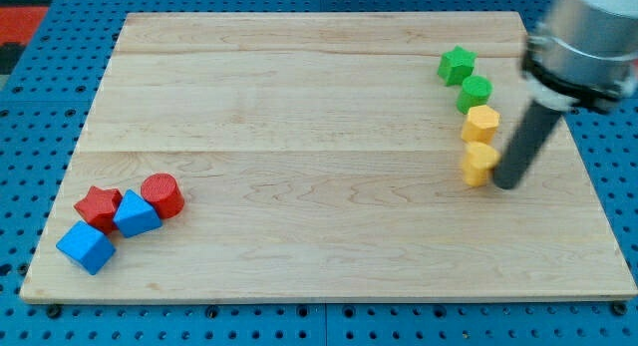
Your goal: Nudge the yellow hexagon to green star
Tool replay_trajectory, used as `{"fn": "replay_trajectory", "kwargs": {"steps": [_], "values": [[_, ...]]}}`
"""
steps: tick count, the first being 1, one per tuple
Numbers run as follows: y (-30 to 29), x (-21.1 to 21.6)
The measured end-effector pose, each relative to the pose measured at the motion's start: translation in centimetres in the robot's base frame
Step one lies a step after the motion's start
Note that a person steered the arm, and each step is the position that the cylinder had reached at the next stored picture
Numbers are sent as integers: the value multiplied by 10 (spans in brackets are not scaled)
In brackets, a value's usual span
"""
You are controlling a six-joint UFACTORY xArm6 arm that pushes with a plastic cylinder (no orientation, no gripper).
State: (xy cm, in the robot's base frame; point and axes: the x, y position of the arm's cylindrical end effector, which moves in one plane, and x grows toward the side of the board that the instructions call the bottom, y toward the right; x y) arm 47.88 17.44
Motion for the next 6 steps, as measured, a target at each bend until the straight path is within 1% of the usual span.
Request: {"fn": "replay_trajectory", "kwargs": {"steps": [1, 2, 3, 4, 5, 6], "values": [[-43, -33], [-50, -65], [-101, -75], [-134, -81], [-111, -11], [-12, 8]]}}
